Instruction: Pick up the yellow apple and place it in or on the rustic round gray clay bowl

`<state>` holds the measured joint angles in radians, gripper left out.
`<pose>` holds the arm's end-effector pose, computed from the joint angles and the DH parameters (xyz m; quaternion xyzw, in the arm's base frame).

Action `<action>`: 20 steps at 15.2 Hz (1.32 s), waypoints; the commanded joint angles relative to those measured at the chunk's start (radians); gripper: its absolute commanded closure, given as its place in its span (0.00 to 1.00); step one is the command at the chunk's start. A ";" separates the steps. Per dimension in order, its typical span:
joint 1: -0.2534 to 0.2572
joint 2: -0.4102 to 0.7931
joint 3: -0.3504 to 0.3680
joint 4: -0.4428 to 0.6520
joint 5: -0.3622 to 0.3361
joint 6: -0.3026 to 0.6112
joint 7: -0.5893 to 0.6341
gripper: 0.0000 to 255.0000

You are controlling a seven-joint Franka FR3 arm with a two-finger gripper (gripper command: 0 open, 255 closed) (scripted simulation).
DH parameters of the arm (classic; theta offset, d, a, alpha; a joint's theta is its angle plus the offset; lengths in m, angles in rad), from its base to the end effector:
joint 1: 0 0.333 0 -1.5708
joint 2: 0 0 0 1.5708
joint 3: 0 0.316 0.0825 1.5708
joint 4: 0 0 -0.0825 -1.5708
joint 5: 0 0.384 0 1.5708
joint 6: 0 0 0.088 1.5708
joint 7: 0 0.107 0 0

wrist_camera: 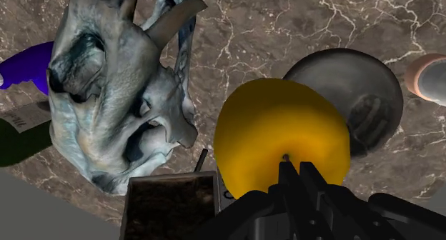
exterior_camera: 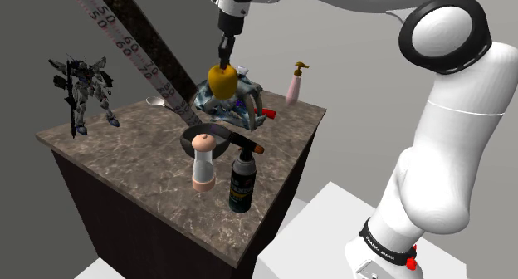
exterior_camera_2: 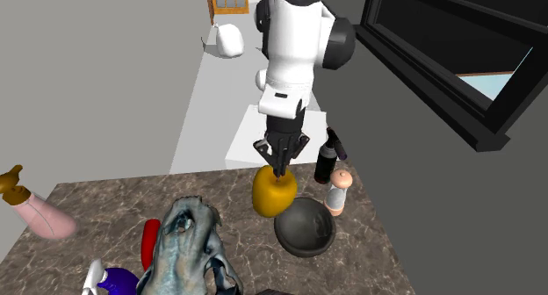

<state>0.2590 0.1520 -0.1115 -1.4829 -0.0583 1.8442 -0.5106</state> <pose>0.6191 0.0927 0.6050 0.9384 0.3272 0.0964 0.0554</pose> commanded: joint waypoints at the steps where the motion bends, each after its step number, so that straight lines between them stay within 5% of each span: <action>1: 0.022 -0.011 0.014 0.017 -0.011 -0.031 0.037 1.00; 6: 0.087 -0.013 0.057 0.089 -0.037 -0.114 0.139 1.00; 20: 0.086 -0.051 0.057 -0.152 -0.045 0.087 0.159 1.00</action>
<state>0.3458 0.1064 -0.0545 -1.6082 -0.1020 1.9101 -0.3530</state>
